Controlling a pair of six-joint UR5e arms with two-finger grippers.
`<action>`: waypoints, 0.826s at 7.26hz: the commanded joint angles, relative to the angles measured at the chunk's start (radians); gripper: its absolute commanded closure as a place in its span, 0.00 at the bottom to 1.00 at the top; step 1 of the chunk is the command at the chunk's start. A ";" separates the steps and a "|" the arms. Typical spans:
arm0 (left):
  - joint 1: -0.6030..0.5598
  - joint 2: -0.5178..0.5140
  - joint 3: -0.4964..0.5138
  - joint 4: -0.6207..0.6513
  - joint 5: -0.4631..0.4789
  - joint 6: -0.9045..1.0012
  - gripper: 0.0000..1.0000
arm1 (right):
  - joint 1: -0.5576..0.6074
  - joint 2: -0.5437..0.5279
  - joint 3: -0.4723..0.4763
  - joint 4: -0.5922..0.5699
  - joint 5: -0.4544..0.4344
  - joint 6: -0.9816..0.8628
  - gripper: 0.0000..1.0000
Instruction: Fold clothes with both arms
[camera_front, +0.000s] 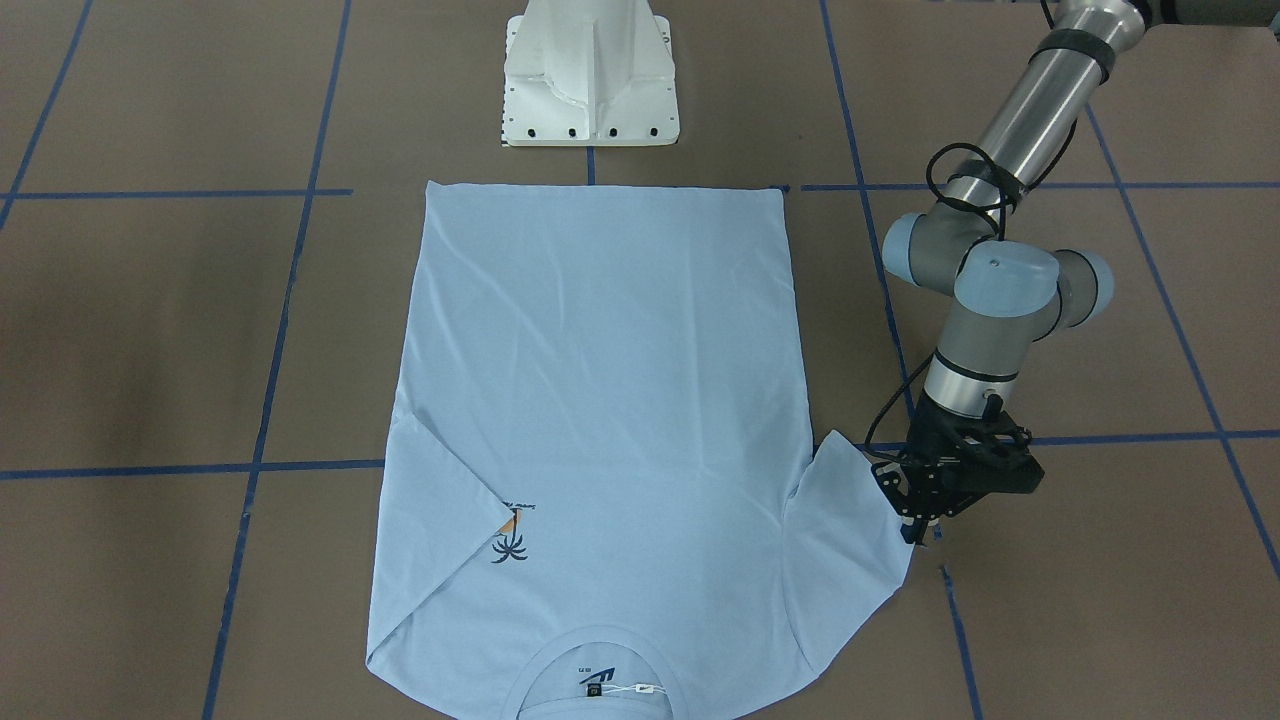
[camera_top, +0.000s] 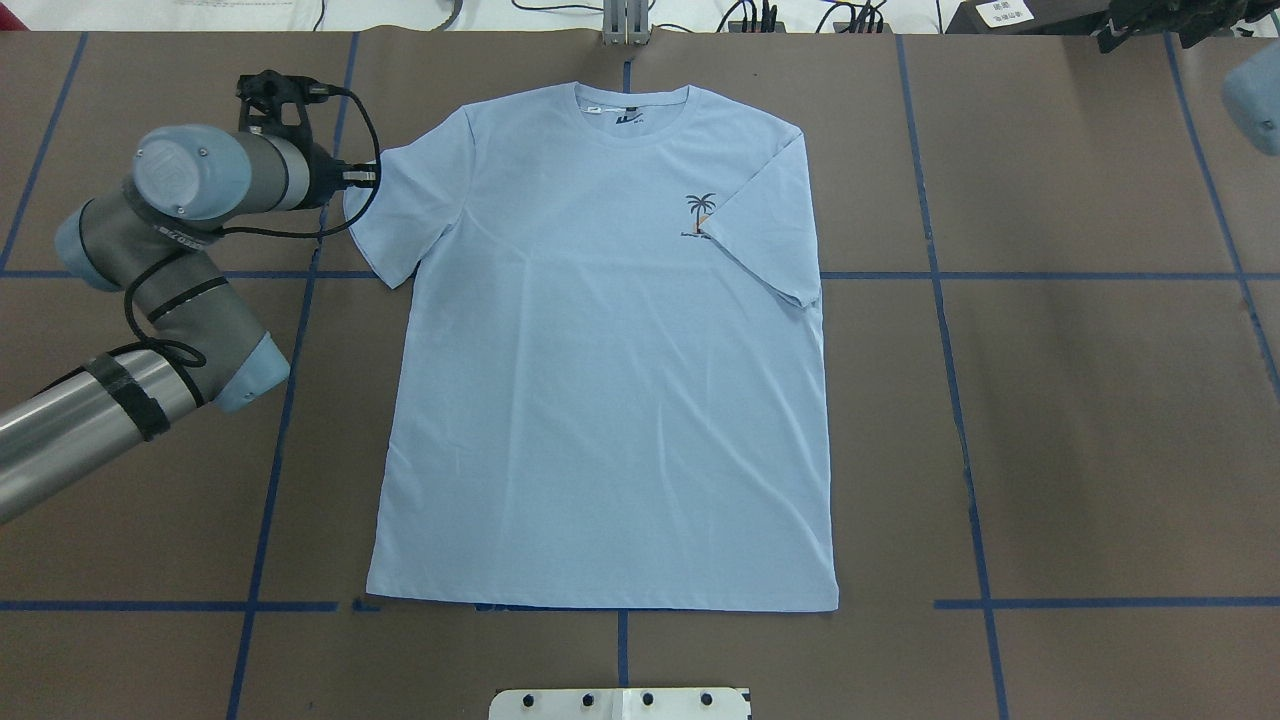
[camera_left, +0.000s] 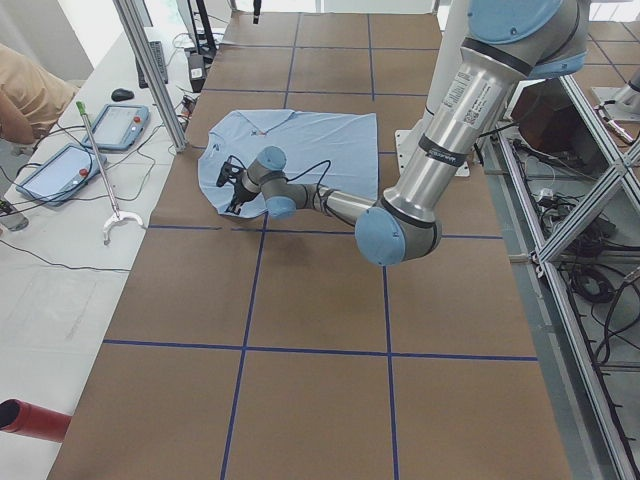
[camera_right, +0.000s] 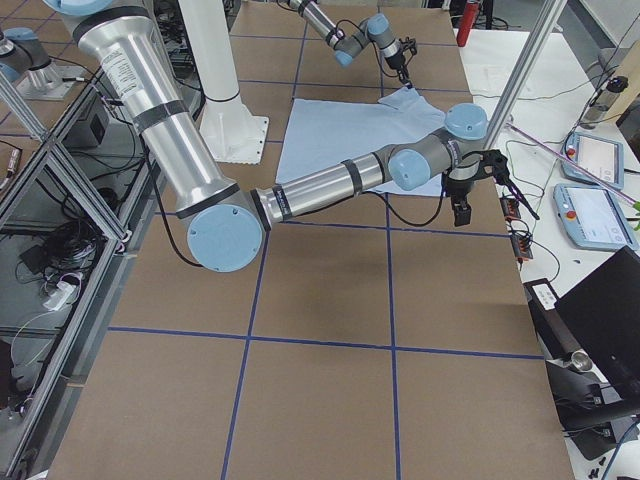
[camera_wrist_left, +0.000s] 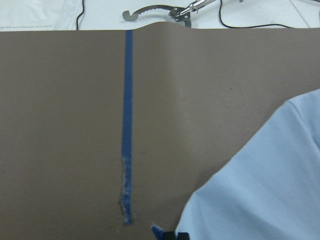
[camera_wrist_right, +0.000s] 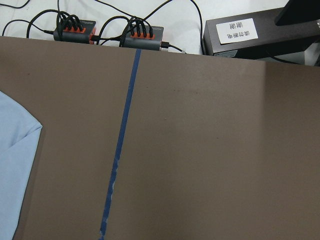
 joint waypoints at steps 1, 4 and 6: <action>0.057 -0.086 -0.096 0.262 0.011 -0.069 1.00 | -0.003 0.001 0.002 0.002 -0.001 0.004 0.00; 0.126 -0.250 0.007 0.383 0.077 -0.132 1.00 | -0.010 0.006 -0.005 0.002 -0.001 0.009 0.00; 0.128 -0.342 0.148 0.372 0.077 -0.146 1.00 | -0.021 0.010 -0.009 0.002 -0.002 0.011 0.00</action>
